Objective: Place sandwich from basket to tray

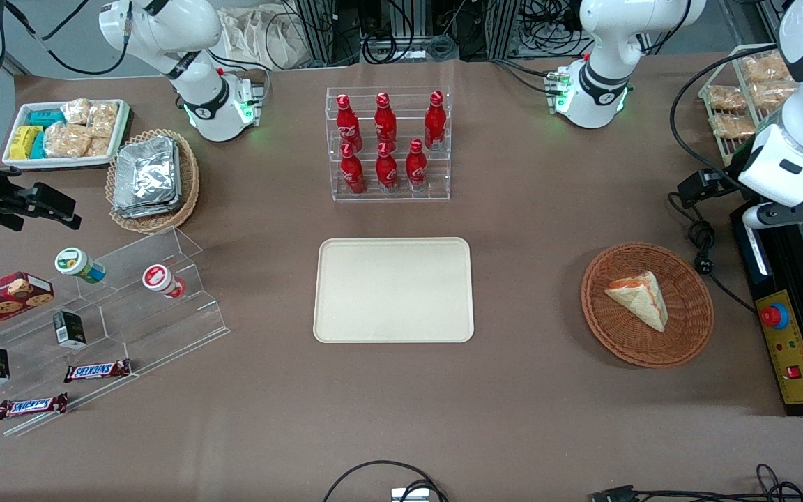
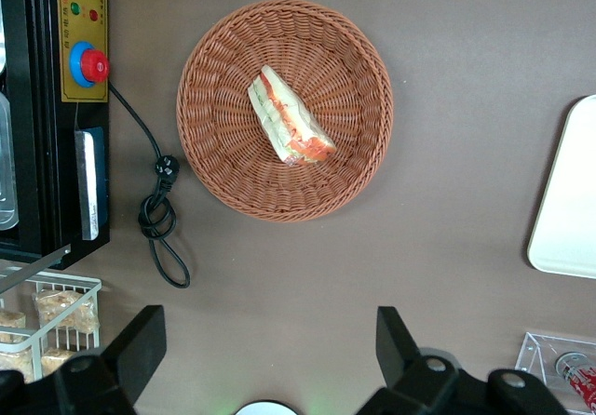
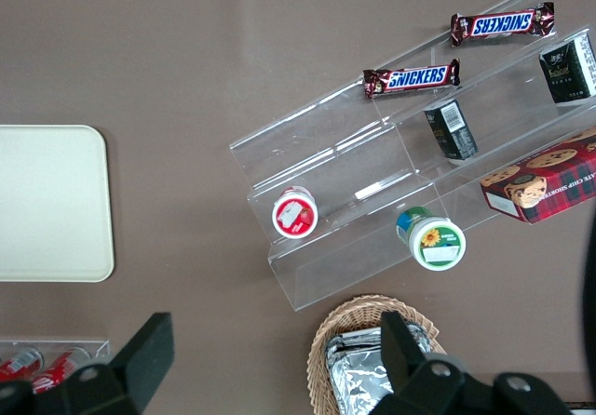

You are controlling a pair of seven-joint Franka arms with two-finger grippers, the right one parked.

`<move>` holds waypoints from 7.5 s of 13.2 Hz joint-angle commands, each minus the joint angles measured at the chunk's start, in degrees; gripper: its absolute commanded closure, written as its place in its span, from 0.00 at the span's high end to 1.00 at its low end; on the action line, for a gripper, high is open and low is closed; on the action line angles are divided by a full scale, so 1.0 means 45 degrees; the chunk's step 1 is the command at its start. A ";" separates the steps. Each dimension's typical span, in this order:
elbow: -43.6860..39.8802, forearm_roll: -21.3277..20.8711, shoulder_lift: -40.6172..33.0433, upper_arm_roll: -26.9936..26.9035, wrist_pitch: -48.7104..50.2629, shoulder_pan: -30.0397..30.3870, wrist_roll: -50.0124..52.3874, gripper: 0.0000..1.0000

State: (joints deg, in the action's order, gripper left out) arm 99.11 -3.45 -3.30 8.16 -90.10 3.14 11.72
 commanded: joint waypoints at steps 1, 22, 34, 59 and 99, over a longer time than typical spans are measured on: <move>0.0182 -0.0015 -0.0223 0.0023 0.0002 -0.0013 -0.0007 1.00; 0.3399 -0.1148 0.2355 -0.1480 -0.5988 -0.1243 0.8626 1.00; 0.4381 -0.0953 0.4425 -0.2418 -0.9334 -0.1888 0.9523 1.00; -0.0532 -0.1207 0.5108 -0.2480 -0.3287 -0.2824 0.6248 0.00; -0.2475 -0.5289 1.0089 0.4711 -0.6579 -0.4466 0.9819 0.00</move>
State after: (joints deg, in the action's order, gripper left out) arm 87.41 -26.05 41.81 30.22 -118.45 -16.78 55.97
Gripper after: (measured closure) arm 0.837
